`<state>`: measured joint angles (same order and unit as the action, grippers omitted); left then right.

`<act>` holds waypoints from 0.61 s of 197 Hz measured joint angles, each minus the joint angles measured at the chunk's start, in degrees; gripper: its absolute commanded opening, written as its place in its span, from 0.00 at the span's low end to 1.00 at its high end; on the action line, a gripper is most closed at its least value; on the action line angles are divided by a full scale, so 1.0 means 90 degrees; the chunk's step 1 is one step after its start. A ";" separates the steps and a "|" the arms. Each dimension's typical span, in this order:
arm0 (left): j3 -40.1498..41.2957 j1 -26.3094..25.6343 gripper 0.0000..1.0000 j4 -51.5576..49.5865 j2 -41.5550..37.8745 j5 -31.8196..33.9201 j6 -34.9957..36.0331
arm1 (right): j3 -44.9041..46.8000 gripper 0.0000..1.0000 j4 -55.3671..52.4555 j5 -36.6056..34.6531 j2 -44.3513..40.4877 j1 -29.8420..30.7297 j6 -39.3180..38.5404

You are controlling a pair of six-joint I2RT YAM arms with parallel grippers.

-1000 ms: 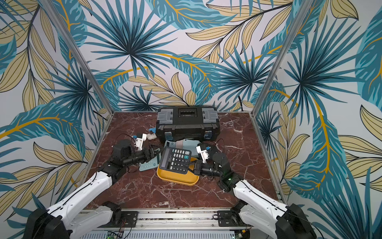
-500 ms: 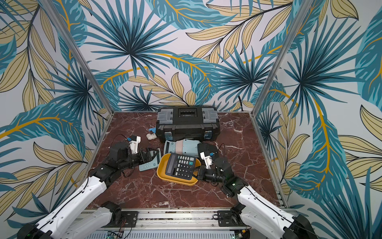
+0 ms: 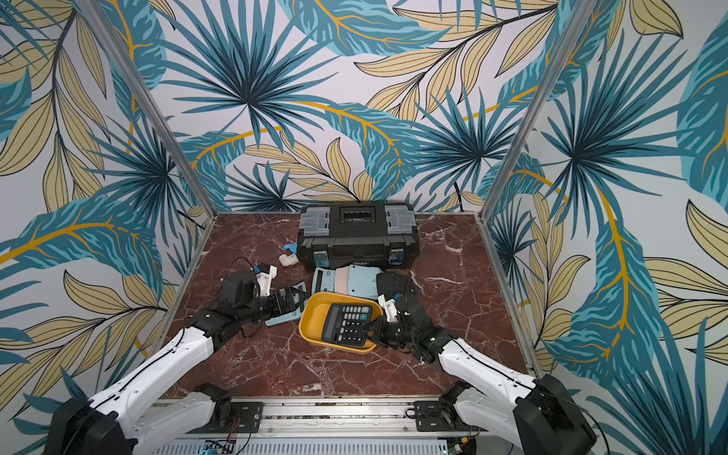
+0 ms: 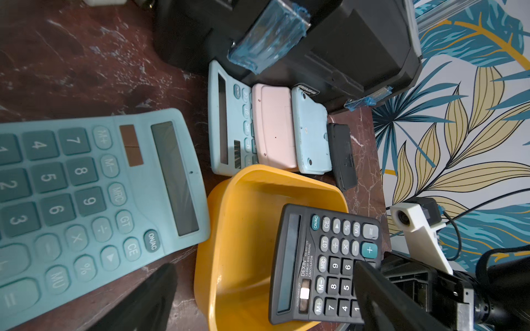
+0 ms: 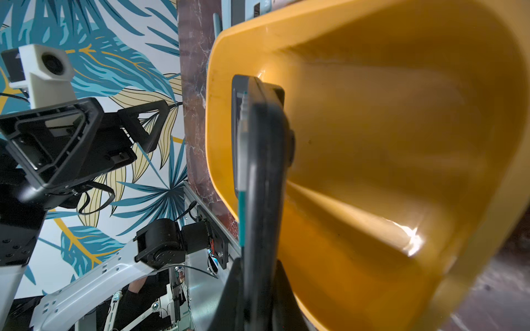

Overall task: Put the calculator in the storage box
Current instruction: Place the calculator in the storage box.

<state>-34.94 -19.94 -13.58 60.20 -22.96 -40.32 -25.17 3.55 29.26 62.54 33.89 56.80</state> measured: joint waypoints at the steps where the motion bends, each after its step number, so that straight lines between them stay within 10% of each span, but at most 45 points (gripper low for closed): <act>1: 0.0005 0.0000 1.00 0.0010 0.0017 -0.0002 0.0000 | -0.0017 0.06 0.0000 -0.0007 0.0029 0.0002 0.0002; 120: 0.0160 -0.0019 1.00 0.0976 0.1122 -0.0328 0.0000 | -0.1161 0.33 0.0087 -0.0391 0.1746 0.0534 0.0017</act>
<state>-33.50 -20.12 -4.80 70.30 -25.91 -40.32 -35.62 4.34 25.74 78.26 38.70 56.95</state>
